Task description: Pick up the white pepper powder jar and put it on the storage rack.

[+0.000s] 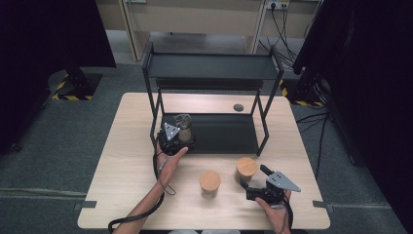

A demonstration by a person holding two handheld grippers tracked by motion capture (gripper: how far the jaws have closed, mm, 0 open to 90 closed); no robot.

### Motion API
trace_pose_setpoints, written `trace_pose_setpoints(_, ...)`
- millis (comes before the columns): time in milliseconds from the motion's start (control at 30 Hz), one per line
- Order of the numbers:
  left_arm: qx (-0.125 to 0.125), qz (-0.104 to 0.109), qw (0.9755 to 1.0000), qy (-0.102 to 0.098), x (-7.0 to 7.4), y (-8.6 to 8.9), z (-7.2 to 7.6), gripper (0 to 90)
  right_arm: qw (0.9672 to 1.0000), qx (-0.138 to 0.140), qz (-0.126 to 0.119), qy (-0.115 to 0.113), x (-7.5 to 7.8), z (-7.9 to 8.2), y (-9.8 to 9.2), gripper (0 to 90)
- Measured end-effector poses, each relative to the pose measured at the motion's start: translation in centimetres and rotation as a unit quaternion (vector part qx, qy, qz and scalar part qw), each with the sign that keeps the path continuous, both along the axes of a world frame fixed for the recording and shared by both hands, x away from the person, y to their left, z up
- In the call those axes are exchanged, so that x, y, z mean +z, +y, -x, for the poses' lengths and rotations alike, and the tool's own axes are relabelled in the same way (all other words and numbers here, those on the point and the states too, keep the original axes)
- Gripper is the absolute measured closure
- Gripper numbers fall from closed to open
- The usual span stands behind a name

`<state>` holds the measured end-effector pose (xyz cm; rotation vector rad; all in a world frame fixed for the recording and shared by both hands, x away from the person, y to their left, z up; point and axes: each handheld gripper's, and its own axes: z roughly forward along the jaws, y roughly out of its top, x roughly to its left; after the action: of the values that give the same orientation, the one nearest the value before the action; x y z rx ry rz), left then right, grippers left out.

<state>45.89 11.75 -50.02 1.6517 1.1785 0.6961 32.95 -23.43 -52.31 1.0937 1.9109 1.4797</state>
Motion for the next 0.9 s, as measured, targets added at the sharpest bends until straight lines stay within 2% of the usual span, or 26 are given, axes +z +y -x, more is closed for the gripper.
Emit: trace_pose_setpoints(900,-0.028,0.016,0.9993,-0.018,-0.5,0.5,3.0,3.4,1.0000,-0.001,0.000,0.000,0.0,0.0,0.0,1.4)
